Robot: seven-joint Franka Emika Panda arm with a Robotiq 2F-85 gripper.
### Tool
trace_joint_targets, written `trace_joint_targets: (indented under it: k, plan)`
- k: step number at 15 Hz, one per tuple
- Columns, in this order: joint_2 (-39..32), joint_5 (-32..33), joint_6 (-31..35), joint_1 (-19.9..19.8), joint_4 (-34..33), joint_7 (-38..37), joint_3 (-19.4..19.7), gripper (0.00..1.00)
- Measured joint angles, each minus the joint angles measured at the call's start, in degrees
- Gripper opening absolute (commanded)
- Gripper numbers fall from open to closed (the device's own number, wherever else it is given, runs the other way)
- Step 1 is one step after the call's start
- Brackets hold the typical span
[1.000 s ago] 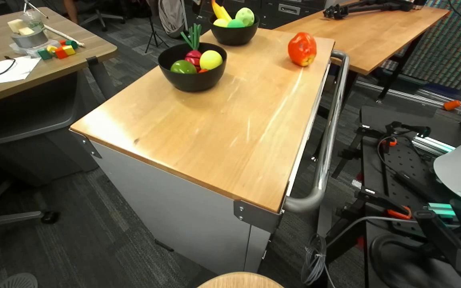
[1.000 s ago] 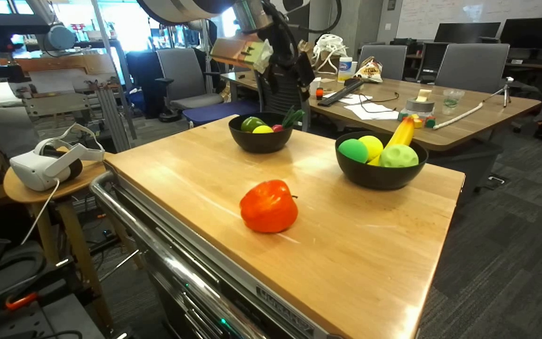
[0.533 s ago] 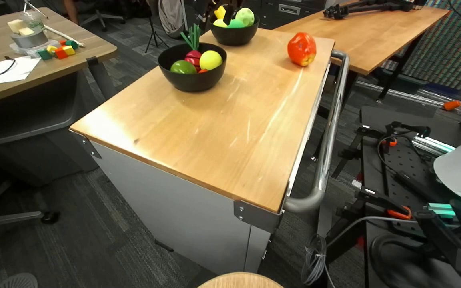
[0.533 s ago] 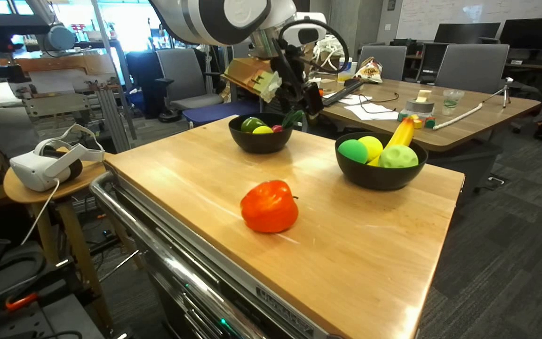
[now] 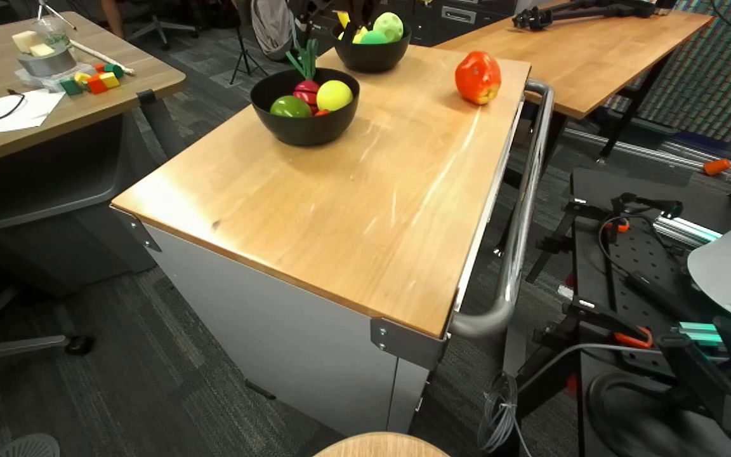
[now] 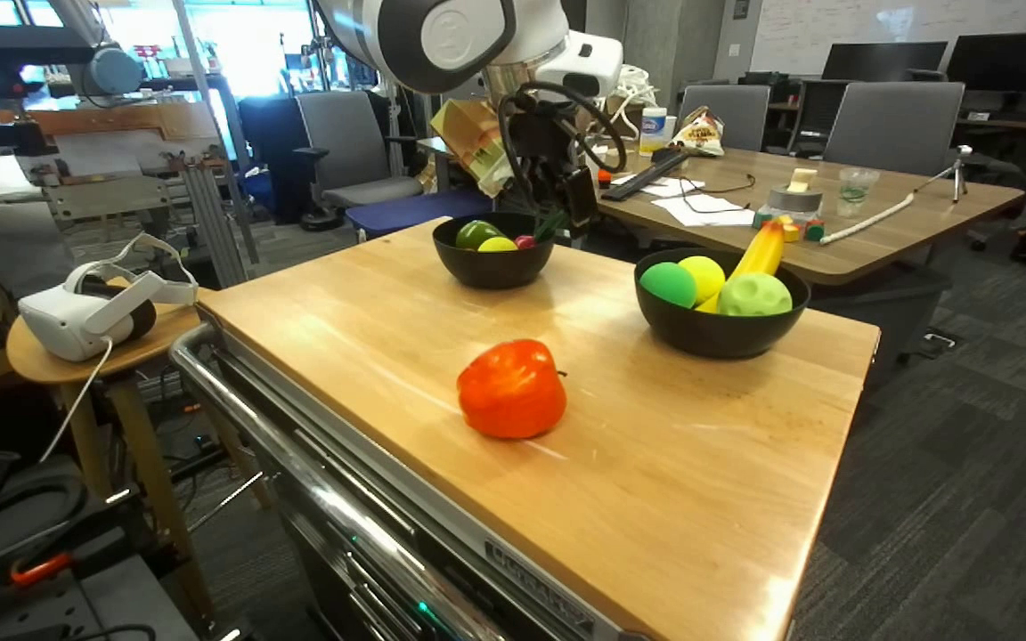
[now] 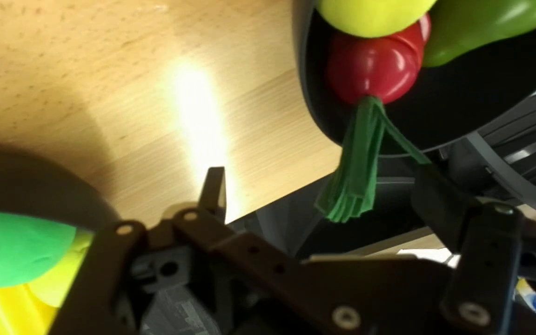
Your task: Take the toy fruits and vegetables from the black bowls and place them on the table
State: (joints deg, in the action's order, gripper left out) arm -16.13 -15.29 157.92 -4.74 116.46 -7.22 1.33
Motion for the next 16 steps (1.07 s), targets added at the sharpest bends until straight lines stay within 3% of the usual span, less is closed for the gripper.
trace_joint_targets:
  k: [2, 3, 12, 16]
  plan:
    - [-0.64, -0.98, 0.00, 0.00, -1.16, 0.00, -0.62, 1.00]
    - [-1.11, -0.84, 0.00, 0.06, -1.68, 0.00, -0.65, 0.79]
    - [-7.57, 2.62, -0.01, 1.56, -5.55, -0.14, -0.53, 0.11]
    - [-7.76, 2.75, -0.02, 1.59, -6.51, -0.14, -0.49, 0.03]
